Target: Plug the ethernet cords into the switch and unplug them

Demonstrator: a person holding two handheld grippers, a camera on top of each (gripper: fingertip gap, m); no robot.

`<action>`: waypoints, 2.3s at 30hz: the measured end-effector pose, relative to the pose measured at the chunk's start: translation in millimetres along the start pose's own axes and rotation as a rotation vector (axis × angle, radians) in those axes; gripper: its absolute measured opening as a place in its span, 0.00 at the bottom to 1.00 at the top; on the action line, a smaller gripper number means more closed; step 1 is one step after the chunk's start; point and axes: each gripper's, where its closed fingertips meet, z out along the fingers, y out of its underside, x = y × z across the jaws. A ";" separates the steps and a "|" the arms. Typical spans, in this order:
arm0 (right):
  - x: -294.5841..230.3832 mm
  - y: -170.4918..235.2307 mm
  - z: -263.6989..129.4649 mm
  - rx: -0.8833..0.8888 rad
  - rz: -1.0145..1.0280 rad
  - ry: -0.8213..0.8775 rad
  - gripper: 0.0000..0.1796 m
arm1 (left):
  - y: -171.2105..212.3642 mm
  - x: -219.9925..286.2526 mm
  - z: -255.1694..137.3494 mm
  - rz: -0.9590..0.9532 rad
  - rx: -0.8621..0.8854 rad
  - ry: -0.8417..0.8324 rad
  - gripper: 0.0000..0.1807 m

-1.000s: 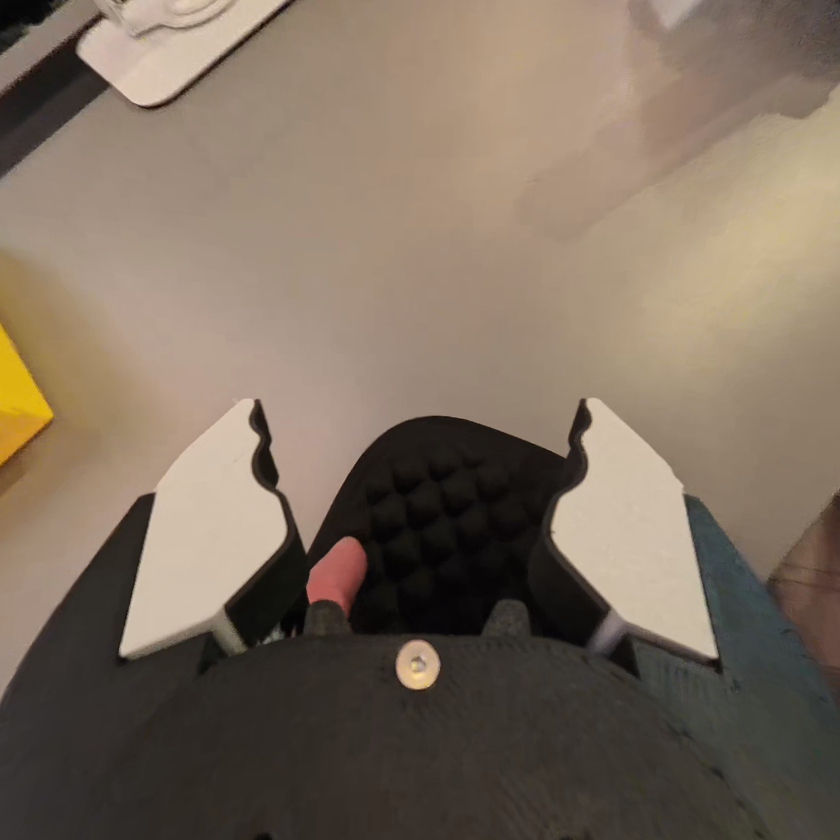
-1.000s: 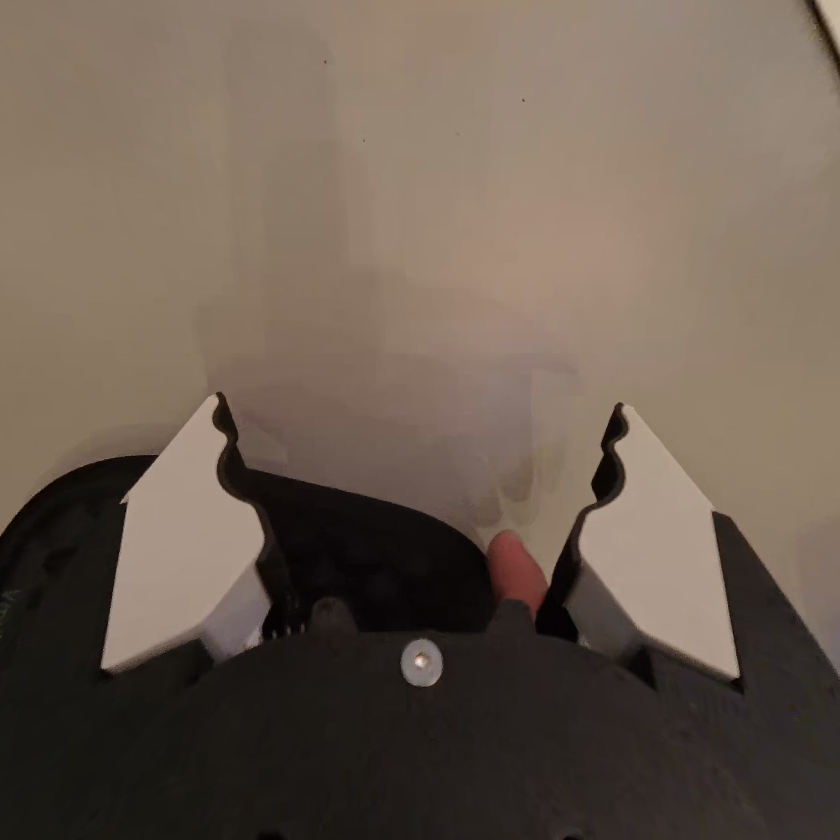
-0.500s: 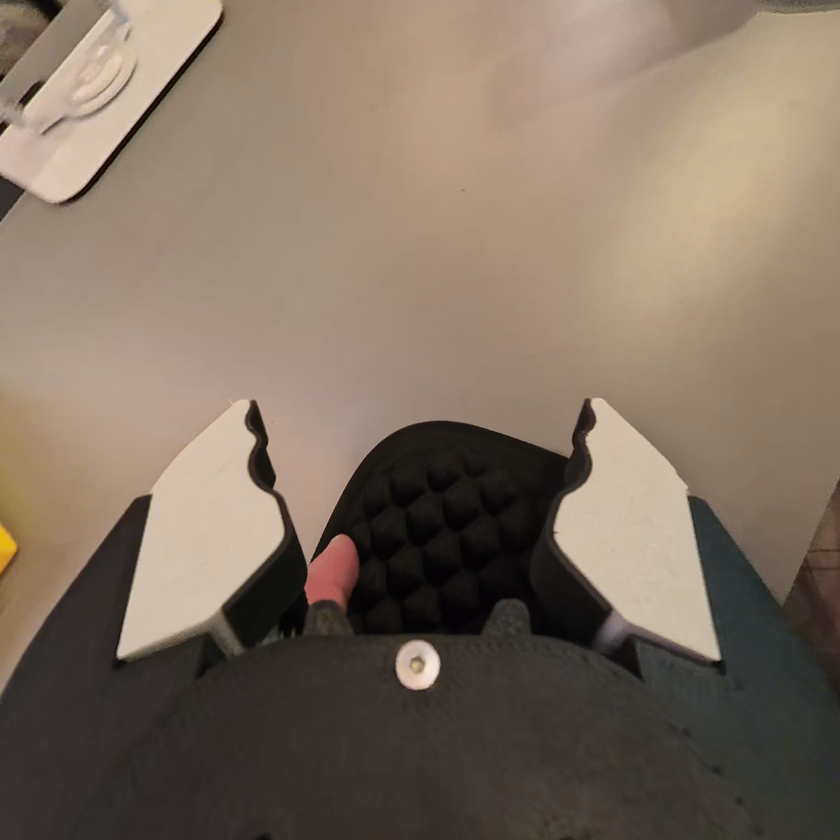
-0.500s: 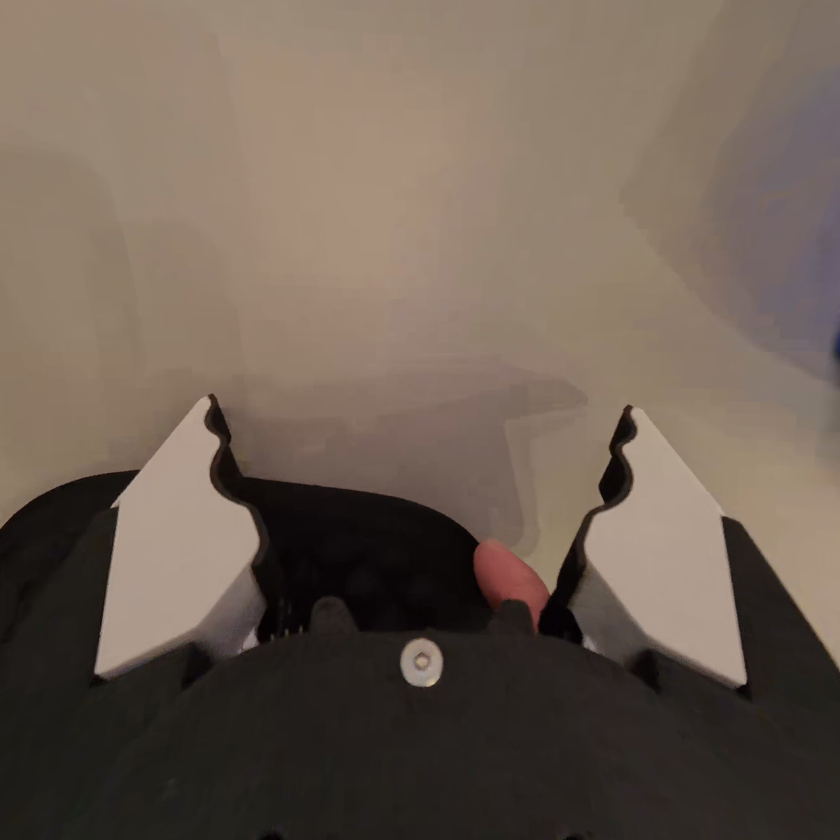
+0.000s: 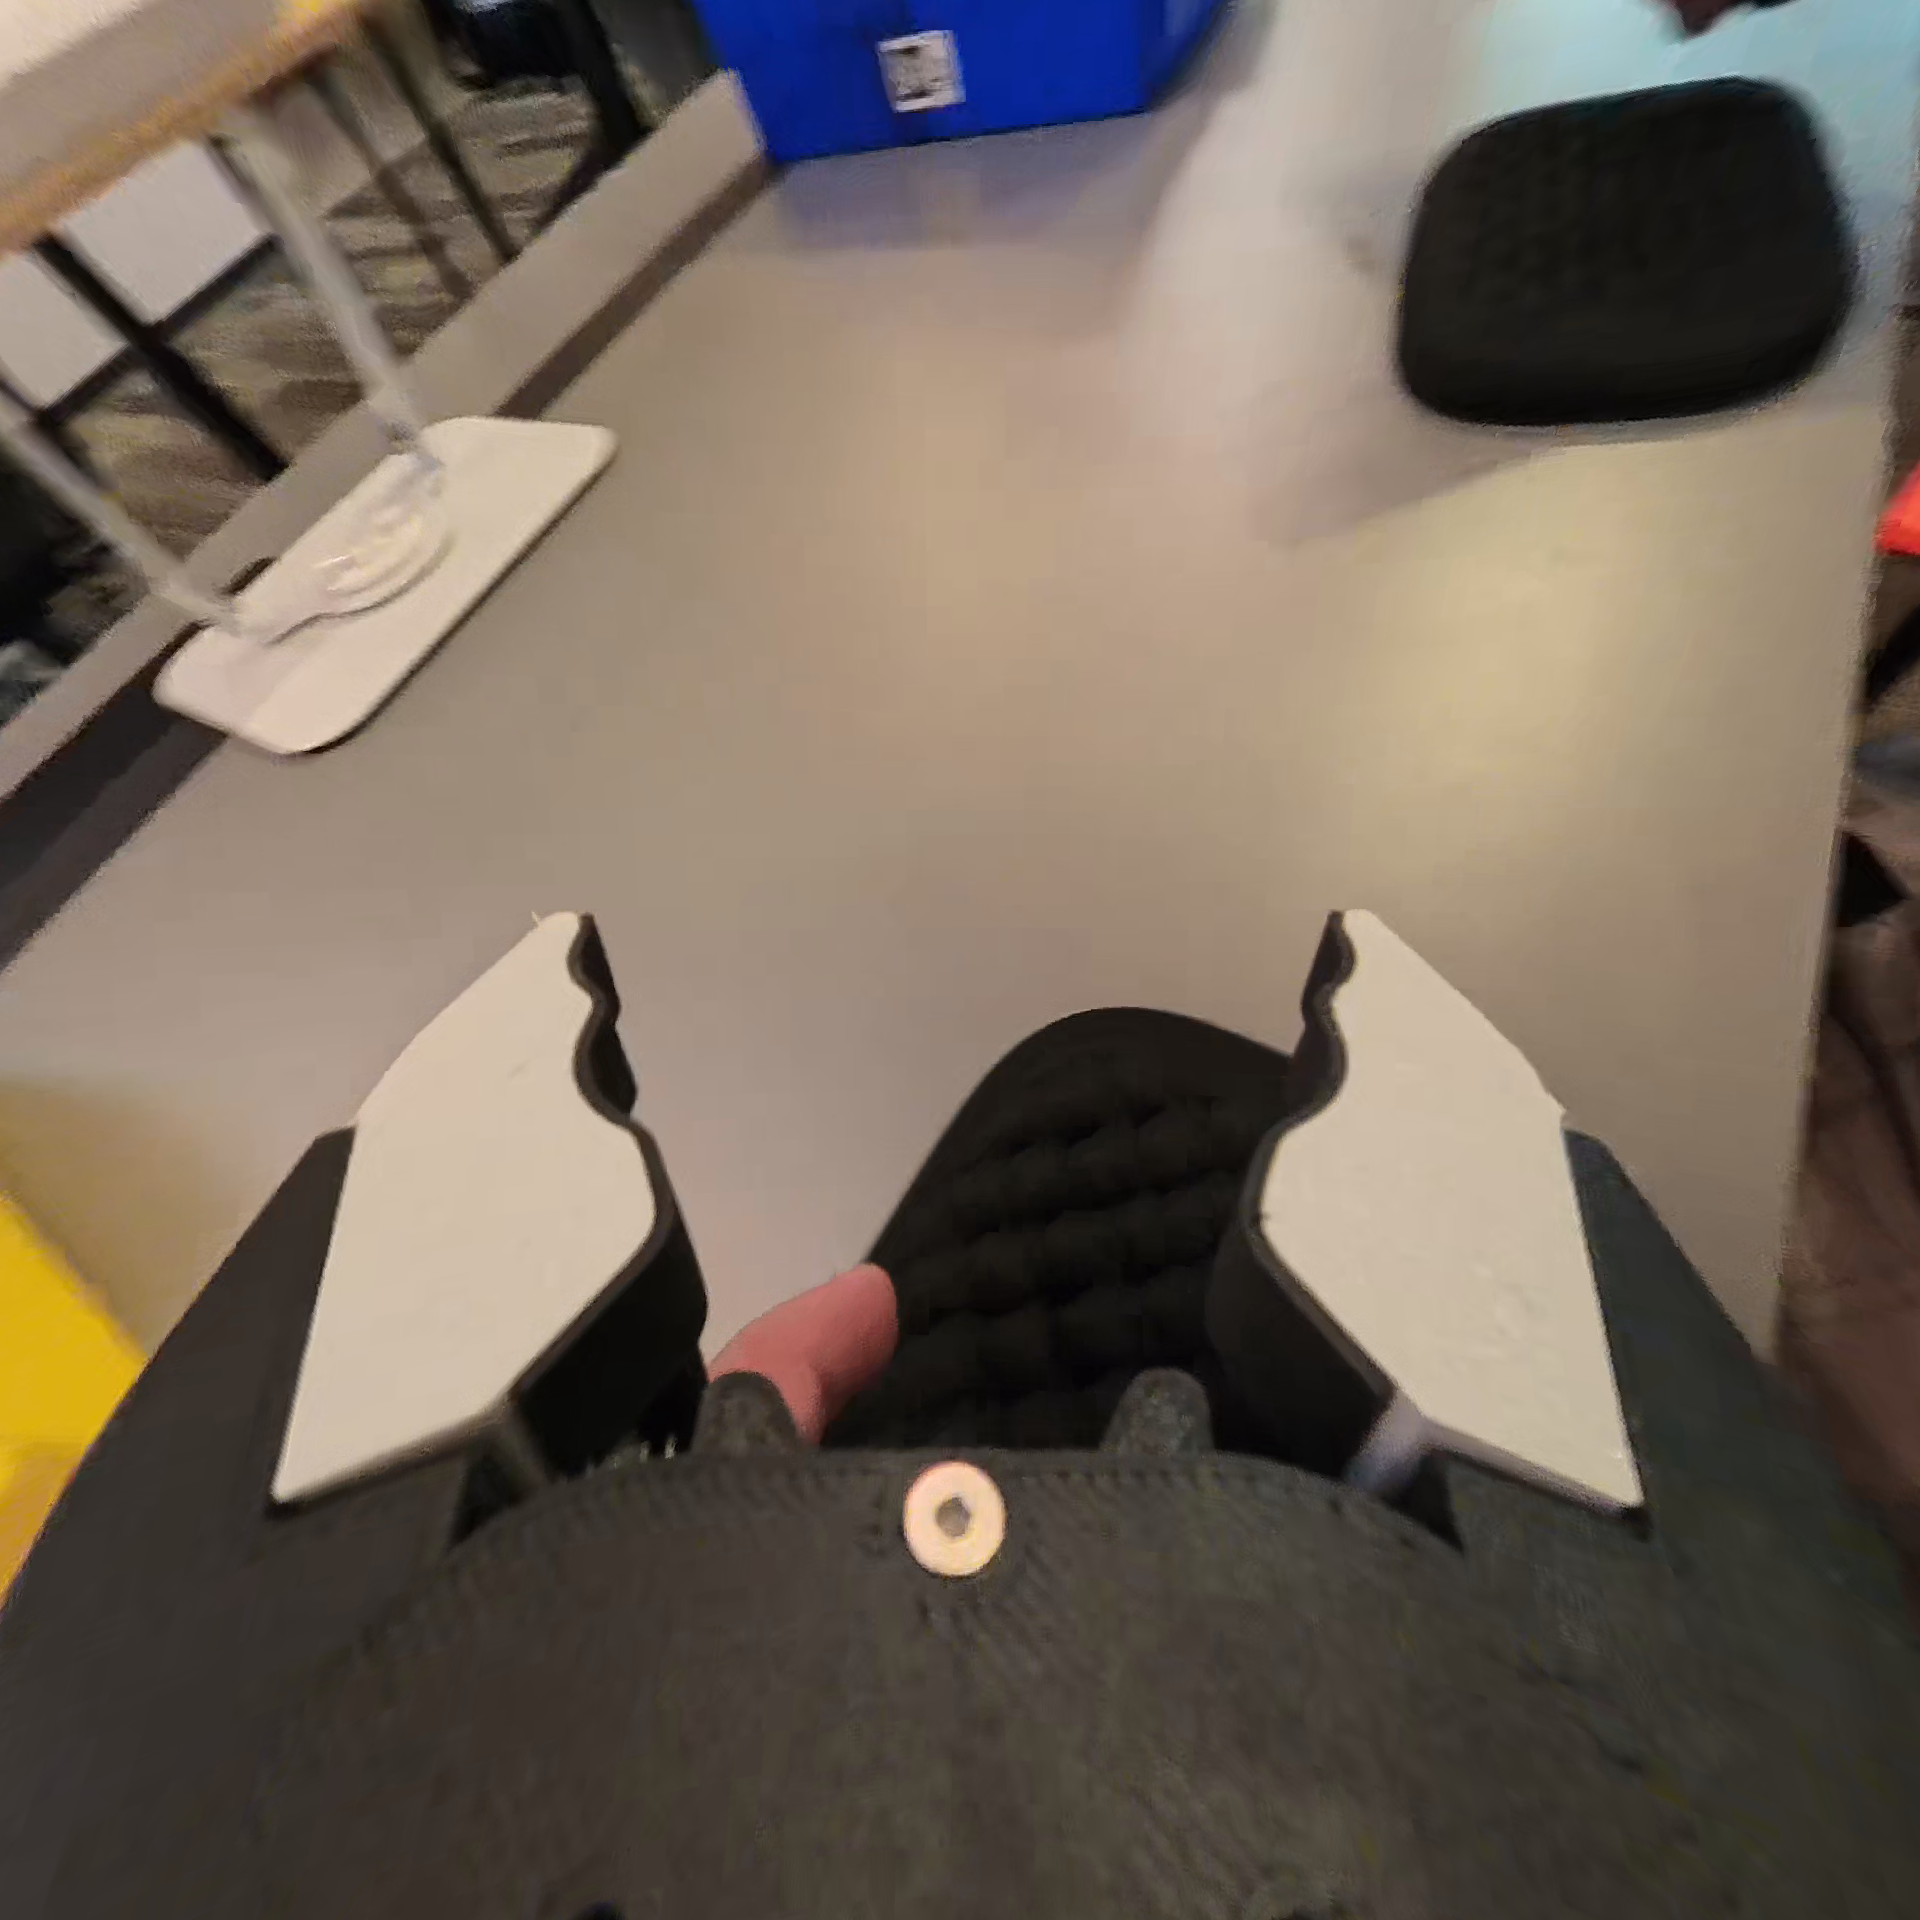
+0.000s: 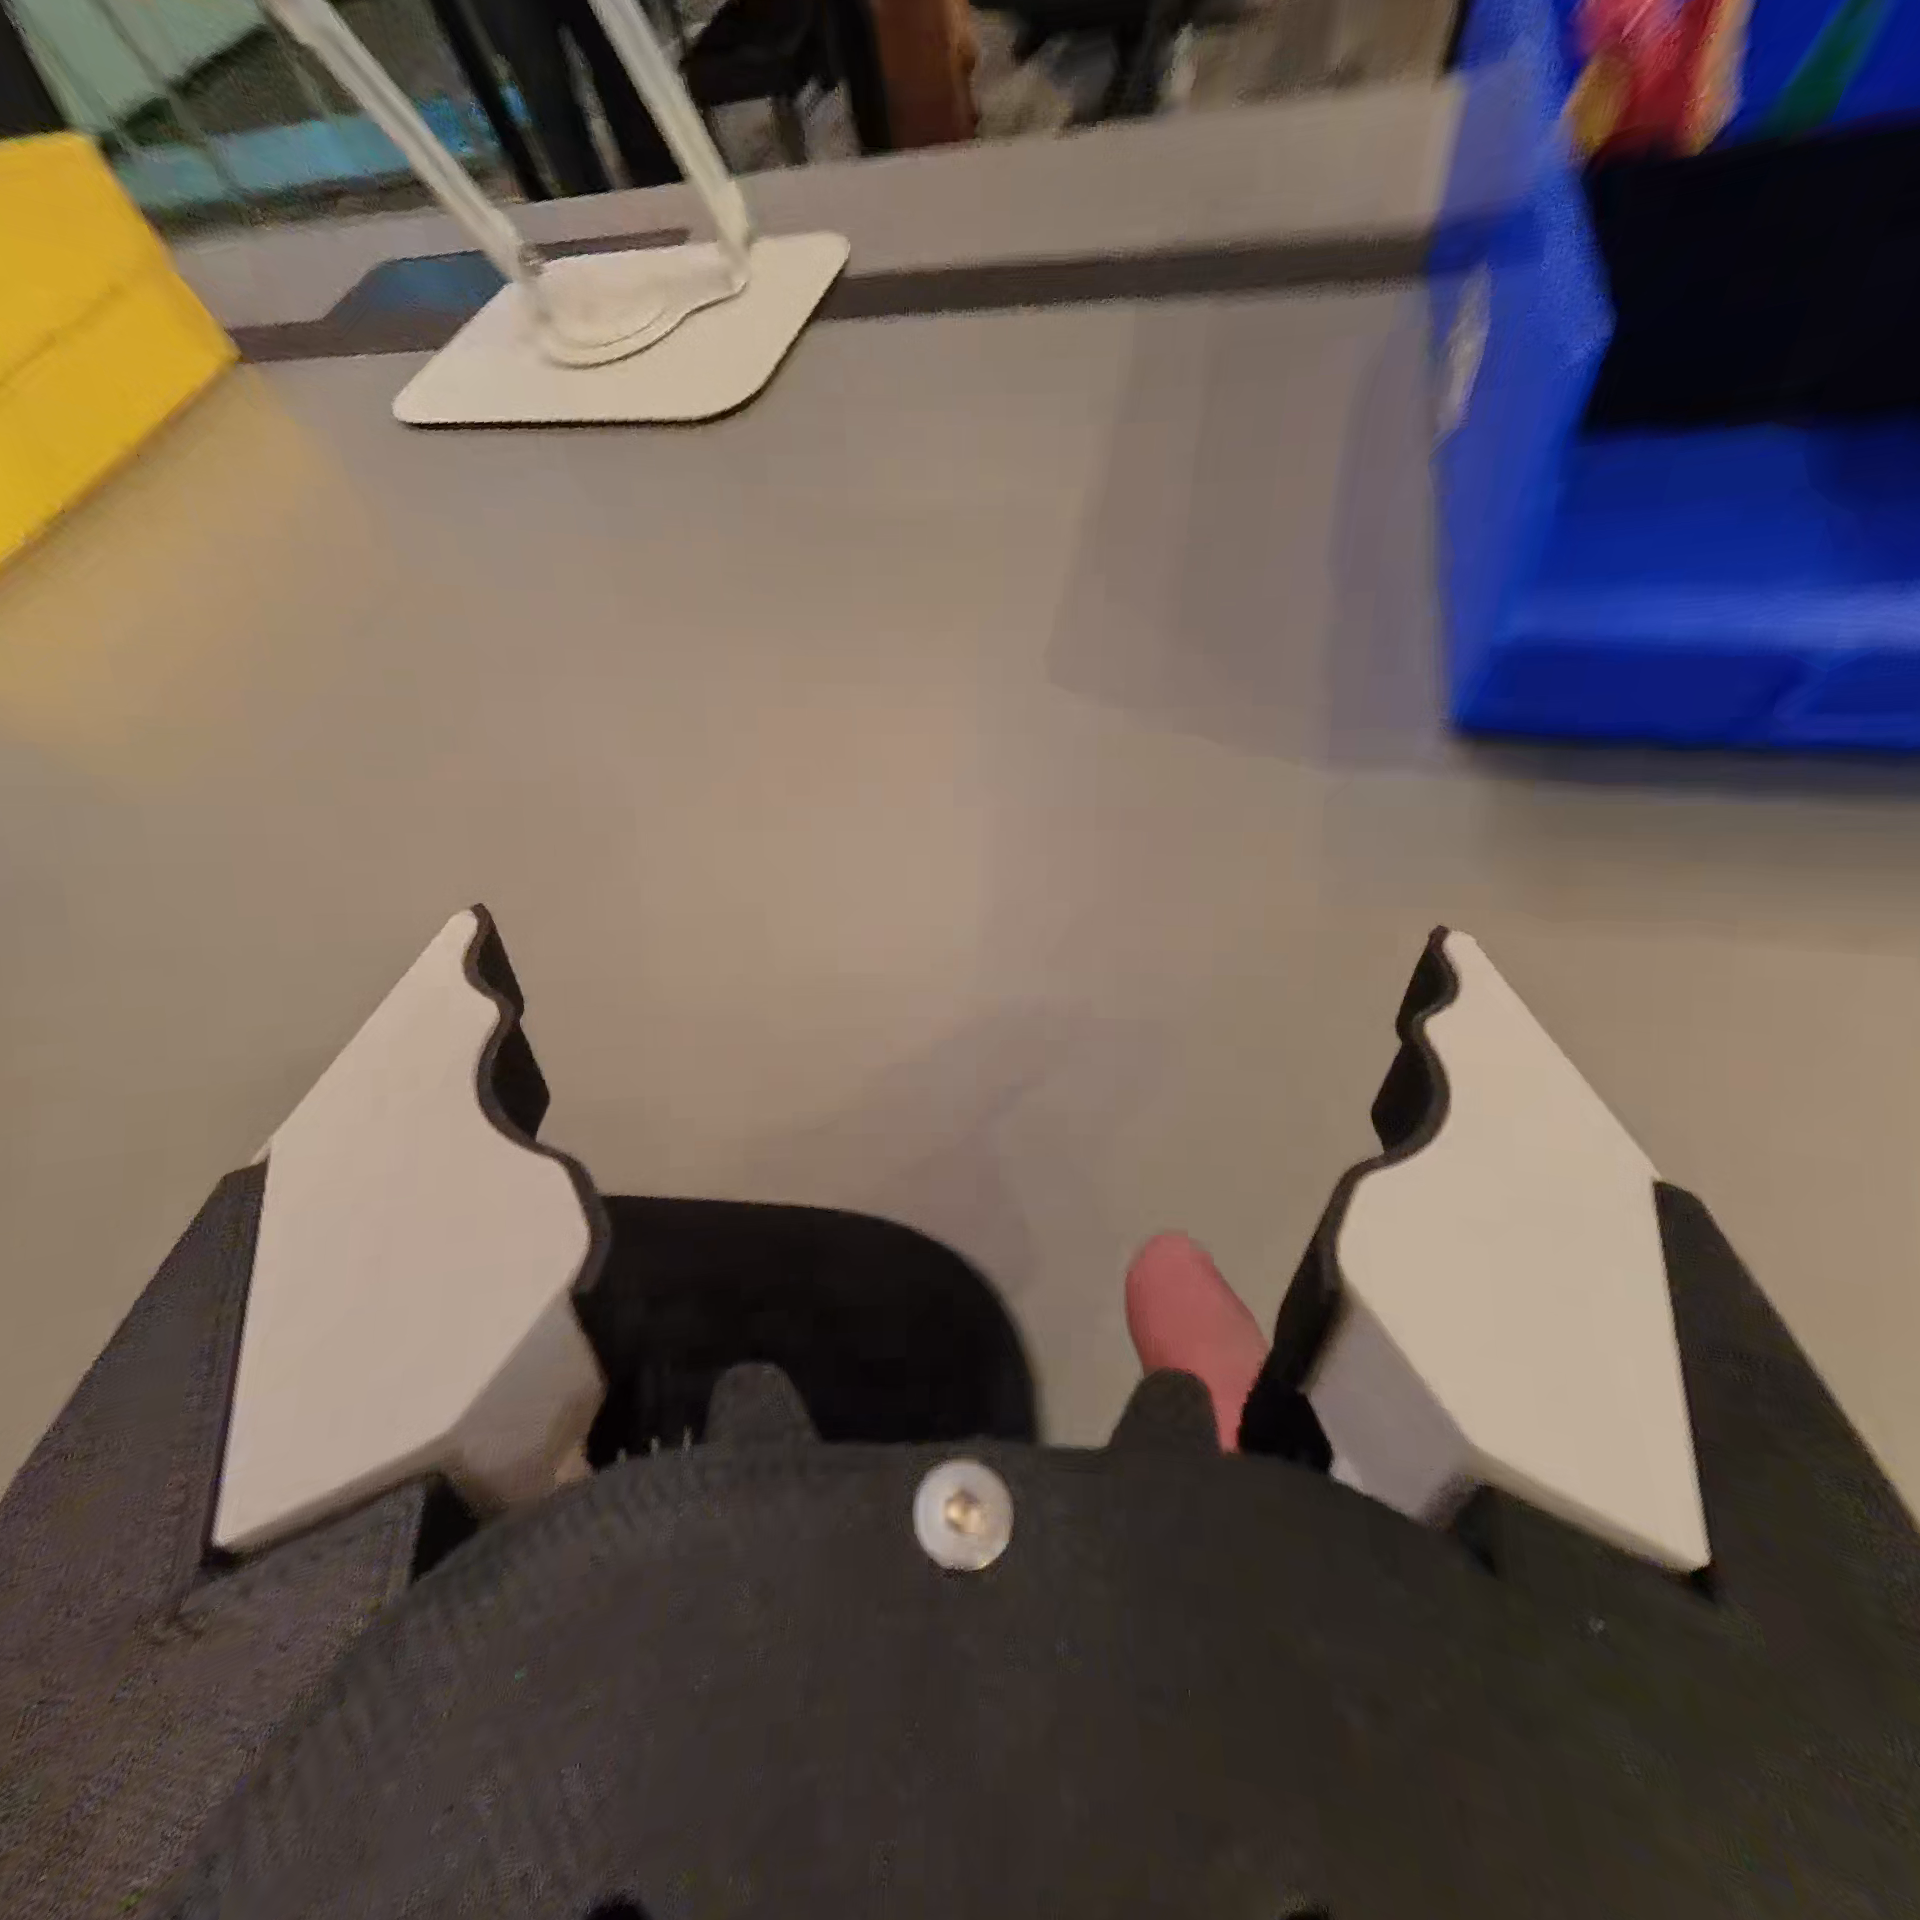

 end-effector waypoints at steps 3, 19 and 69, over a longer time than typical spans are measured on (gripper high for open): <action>31.7 -31.7 -17.0 0.069 -0.183 0.150 0.86 | -2.2 -49.1 -25.2 0.001 -0.015 -0.192 0.67; 278.7 -126.5 -47.2 0.204 -0.139 0.599 0.77 | 116.6 -298.2 -178.3 -0.550 -0.090 -0.901 0.81; 324.4 -86.5 91.1 -0.126 -0.105 0.222 0.05 | 189.2 -308.6 -113.6 -0.844 -0.042 -0.450 0.03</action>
